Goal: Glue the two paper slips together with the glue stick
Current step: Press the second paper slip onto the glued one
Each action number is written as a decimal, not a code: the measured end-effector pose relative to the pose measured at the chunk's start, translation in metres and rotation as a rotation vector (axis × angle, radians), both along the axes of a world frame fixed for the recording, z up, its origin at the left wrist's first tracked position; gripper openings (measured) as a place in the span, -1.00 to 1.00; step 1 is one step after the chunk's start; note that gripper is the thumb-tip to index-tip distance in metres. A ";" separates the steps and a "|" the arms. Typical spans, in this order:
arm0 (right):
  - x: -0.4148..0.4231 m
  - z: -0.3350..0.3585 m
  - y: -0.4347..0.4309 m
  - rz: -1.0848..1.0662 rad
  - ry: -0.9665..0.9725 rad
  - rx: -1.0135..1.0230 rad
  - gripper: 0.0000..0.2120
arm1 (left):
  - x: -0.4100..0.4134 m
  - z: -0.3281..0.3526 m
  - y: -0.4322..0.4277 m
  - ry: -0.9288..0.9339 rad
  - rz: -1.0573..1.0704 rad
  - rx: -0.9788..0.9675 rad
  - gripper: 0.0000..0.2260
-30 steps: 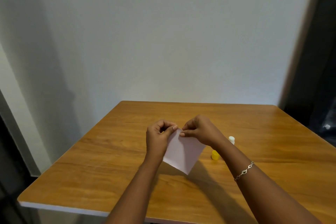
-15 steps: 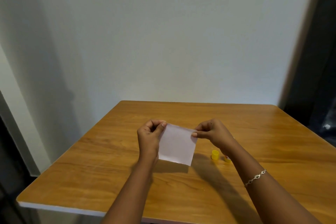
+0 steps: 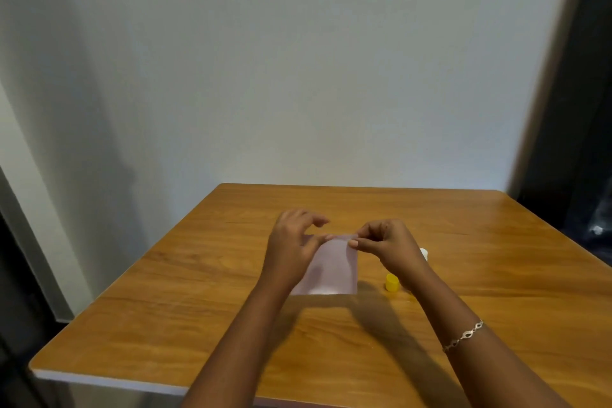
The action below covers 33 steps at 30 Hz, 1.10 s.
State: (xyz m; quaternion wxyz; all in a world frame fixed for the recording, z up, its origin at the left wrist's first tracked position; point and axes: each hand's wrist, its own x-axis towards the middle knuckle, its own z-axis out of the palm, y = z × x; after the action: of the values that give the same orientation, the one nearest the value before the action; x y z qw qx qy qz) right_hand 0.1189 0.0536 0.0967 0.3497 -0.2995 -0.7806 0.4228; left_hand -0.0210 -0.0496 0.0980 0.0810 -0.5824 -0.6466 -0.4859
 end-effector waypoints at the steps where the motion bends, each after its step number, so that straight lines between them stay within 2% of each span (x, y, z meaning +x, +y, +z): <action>1: -0.001 0.001 -0.002 0.010 -0.022 0.037 -0.93 | 0.004 0.002 0.003 0.091 -0.008 -0.037 -0.85; 4: -0.004 0.003 -0.009 0.036 -0.055 0.121 -0.88 | 0.011 0.005 0.010 0.193 -0.031 -0.111 -0.93; 16: -0.006 0.003 -0.013 0.132 -0.078 0.074 -0.87 | 0.010 0.006 0.007 0.099 -0.090 -0.068 -0.92; 28: 0.007 -0.021 -0.006 0.115 -0.140 0.003 -0.91 | 0.002 -0.005 0.000 -0.229 -0.054 0.046 -0.91; 33: 0.010 -0.027 -0.003 0.095 -0.089 -0.045 -0.94 | 0.000 -0.006 -0.001 -0.337 -0.023 0.069 -0.80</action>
State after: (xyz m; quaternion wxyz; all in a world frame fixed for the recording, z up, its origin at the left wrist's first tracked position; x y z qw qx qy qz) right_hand 0.1286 0.0508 0.0698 0.2872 -0.2886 -0.7989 0.4426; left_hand -0.0210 -0.0510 0.0919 -0.0141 -0.4968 -0.6274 -0.5995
